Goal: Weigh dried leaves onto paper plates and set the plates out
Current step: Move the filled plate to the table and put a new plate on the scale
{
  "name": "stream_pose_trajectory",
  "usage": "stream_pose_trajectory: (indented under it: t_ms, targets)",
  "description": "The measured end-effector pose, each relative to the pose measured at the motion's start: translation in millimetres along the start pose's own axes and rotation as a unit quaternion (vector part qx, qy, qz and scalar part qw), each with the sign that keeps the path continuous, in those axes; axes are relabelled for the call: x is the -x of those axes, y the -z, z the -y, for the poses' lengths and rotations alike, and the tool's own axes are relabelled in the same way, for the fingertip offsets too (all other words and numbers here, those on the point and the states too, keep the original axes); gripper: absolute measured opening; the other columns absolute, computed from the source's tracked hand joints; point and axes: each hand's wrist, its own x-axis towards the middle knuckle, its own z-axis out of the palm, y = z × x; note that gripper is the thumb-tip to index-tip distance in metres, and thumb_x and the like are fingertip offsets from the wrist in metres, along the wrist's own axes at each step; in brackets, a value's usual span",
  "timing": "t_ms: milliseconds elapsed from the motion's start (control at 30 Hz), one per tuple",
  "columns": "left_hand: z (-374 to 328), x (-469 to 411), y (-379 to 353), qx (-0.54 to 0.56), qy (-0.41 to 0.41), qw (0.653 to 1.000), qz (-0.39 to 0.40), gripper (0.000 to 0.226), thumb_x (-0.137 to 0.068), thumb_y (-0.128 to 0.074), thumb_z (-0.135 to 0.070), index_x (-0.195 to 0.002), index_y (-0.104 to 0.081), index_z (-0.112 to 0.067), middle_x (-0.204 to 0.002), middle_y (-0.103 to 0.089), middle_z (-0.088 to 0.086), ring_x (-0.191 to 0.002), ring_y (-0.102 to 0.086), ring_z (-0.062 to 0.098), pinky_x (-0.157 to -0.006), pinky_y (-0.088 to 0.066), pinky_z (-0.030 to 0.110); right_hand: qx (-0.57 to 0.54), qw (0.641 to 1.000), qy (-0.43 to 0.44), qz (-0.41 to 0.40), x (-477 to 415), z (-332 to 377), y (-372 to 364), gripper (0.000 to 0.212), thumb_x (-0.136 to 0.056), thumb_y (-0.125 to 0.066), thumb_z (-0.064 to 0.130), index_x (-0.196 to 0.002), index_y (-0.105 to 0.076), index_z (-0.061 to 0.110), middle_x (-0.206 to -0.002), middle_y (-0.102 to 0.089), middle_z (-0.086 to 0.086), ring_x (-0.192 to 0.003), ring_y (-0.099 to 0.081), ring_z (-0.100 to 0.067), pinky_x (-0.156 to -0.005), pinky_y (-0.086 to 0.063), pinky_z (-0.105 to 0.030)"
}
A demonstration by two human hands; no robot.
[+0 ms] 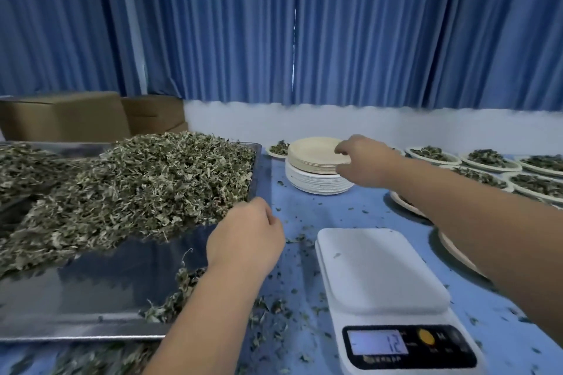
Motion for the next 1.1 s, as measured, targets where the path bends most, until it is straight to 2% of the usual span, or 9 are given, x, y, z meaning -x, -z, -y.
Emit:
stream_pose_trajectory:
  t_ms: [100,200,333,500,600,800,900,1000,1100]
  targets:
    - [1.3,0.6,-2.8,-0.014,-0.003,1.0,0.006,0.016,-0.097,-0.043,-0.032,-0.1,-0.057,-0.024,-0.091,-0.059,-0.002,-0.073,-0.059,0.02,-0.056,-0.042,0.031,0.025,0.999,-0.002,0.032,-24.1,5.2,-2.9,0.055,-0.094,-0.049,0.027,-0.147,-0.035,0.018,-0.15,-0.032,-0.004,-0.116,-0.051,-0.028,-0.085,-0.042,-0.03]
    - [1.0,1.2,-4.8,-0.032,-0.007,0.999,0.012,0.019,-0.097,-0.044,-0.033,-0.103,-0.058,-0.021,-0.094,-0.059,0.0,-0.08,-0.06,0.022,-0.062,-0.047,0.033,0.022,0.996,-0.026,0.088,-37.5,7.3,-12.7,0.053,-0.096,-0.043,0.022,-0.148,-0.033,0.018,-0.145,-0.035,-0.005,-0.075,-0.056,-0.023,-0.058,-0.047,-0.028]
    - [1.3,1.3,-6.5,-0.049,-0.017,0.999,0.014,0.021,-0.097,-0.043,-0.033,-0.102,-0.059,-0.019,-0.094,-0.062,0.0,-0.086,-0.059,0.024,-0.066,-0.05,0.034,-0.026,0.995,-0.042,0.091,-48.9,6.3,-25.6,0.028,-0.096,-0.041,0.018,-0.115,-0.059,0.008,-0.103,-0.054,-0.01,-0.081,-0.064,-0.033,-0.068,-0.058,-0.038]
    - [4.4,0.1,-6.7,-0.062,-0.023,0.998,0.012,0.023,-0.097,-0.042,-0.032,-0.102,-0.059,-0.017,-0.095,-0.064,0.003,-0.091,-0.059,0.027,-0.069,-0.052,0.036,-0.047,0.997,-0.032,0.048,-59.7,9.5,-29.6,0.027,-0.091,-0.042,0.009,-0.089,-0.069,0.008,-0.086,-0.063,-0.01,-0.064,-0.057,-0.027,-0.06,-0.049,-0.029]
    - [4.5,0.8,-7.7,-0.059,-0.025,0.998,0.01,0.022,-0.097,-0.042,-0.032,-0.101,-0.058,-0.016,-0.095,-0.063,0.003,-0.092,-0.059,0.027,-0.069,-0.05,0.035,-0.04,0.997,-0.033,0.05,-63.2,9.2,-29.9,0.025,-0.091,-0.042,0.009,-0.084,-0.066,0.014,-0.072,-0.055,0.004,-0.061,-0.054,-0.022,-0.054,-0.042,-0.024]
    - [3.5,1.6,-6.7,-0.047,-0.025,0.999,0.01,0.016,-0.096,-0.041,-0.028,-0.091,-0.052,-0.017,-0.094,-0.062,0.004,-0.091,-0.057,0.027,-0.062,-0.041,0.032,-0.059,0.998,-0.032,0.002,-71.9,3.6,-27.3,0.023,-0.09,-0.055,0.011,-0.098,-0.076,0.013,-0.085,-0.063,0.005,-0.062,-0.048,-0.004,-0.064,-0.041,-0.022]
    - [3.8,1.7,-6.3,-0.048,-0.025,0.999,0.01,0.015,-0.096,-0.041,-0.028,-0.092,-0.052,-0.018,-0.094,-0.062,0.004,-0.091,-0.056,0.026,-0.062,-0.04,0.032,-0.066,0.997,-0.03,-0.022,-74.3,0.9,-25.3,0.019,-0.089,-0.059,0.012,-0.095,-0.077,0.01,-0.093,-0.071,0.0,-0.068,-0.052,-0.007,-0.062,-0.041,-0.022]
    - [5.2,0.8,-6.7,-0.049,-0.026,0.998,0.009,0.015,-0.096,-0.041,-0.028,-0.089,-0.05,-0.018,-0.093,-0.062,0.004,-0.09,-0.055,0.026,-0.062,-0.04,0.032,-0.067,0.997,-0.019,-0.039,-75.1,1.2,-22.6,0.017,-0.088,-0.061,0.012,-0.093,-0.078,0.009,-0.101,-0.072,-0.002,-0.088,-0.058,-0.019,-0.075,-0.044,-0.026]
    - [6.7,-0.4,-7.8,-0.051,-0.028,0.998,0.004,0.017,-0.096,-0.042,-0.028,-0.09,-0.053,-0.017,-0.09,-0.061,0.003,-0.088,-0.055,0.025,-0.06,-0.039,0.032,-0.079,0.995,-0.003,-0.06,-69.2,2.0,-19.2,0.017,-0.09,-0.061,0.014,-0.097,-0.077,0.013,-0.096,-0.068,0.003,-0.088,-0.052,-0.014,-0.077,-0.04,-0.026]
